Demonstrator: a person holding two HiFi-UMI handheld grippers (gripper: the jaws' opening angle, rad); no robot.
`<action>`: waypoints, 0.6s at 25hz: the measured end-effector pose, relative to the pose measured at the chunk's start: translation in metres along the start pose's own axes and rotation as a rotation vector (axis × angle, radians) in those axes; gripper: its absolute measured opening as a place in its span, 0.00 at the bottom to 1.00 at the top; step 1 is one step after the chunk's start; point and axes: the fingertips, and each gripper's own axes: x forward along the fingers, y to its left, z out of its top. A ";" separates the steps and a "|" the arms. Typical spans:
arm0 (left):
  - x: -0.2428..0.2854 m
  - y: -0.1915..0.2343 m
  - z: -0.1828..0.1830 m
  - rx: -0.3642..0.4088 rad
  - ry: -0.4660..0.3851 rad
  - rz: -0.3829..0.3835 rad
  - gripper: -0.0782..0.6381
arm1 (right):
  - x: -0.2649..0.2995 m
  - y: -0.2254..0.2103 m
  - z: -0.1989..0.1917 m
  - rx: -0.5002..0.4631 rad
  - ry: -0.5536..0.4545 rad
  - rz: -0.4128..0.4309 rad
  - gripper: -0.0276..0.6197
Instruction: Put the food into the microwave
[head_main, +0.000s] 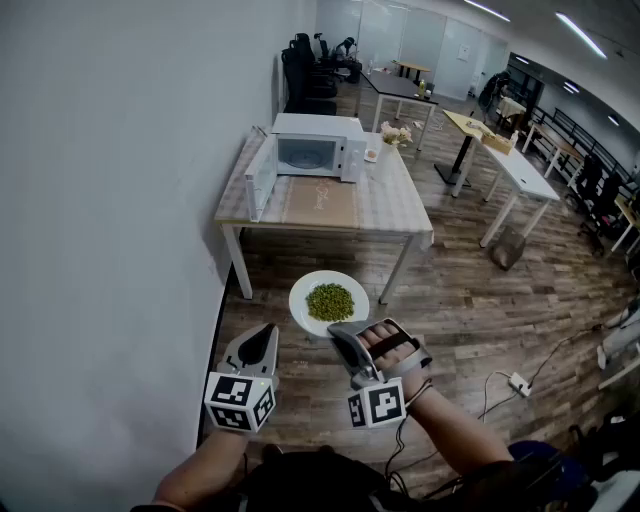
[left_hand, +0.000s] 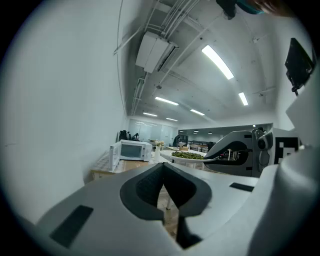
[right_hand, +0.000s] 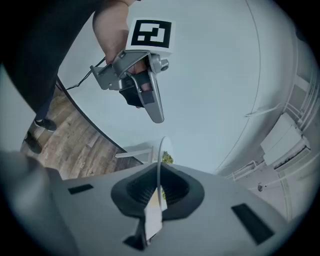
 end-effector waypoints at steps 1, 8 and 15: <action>-0.002 0.000 0.000 -0.003 0.000 0.002 0.12 | -0.001 0.000 0.002 0.005 -0.004 0.002 0.07; -0.006 -0.002 -0.004 0.011 0.009 -0.013 0.12 | -0.002 0.007 0.006 0.002 -0.004 0.016 0.07; -0.009 0.000 -0.004 0.013 0.008 -0.013 0.12 | -0.005 0.004 0.013 0.043 -0.024 -0.022 0.07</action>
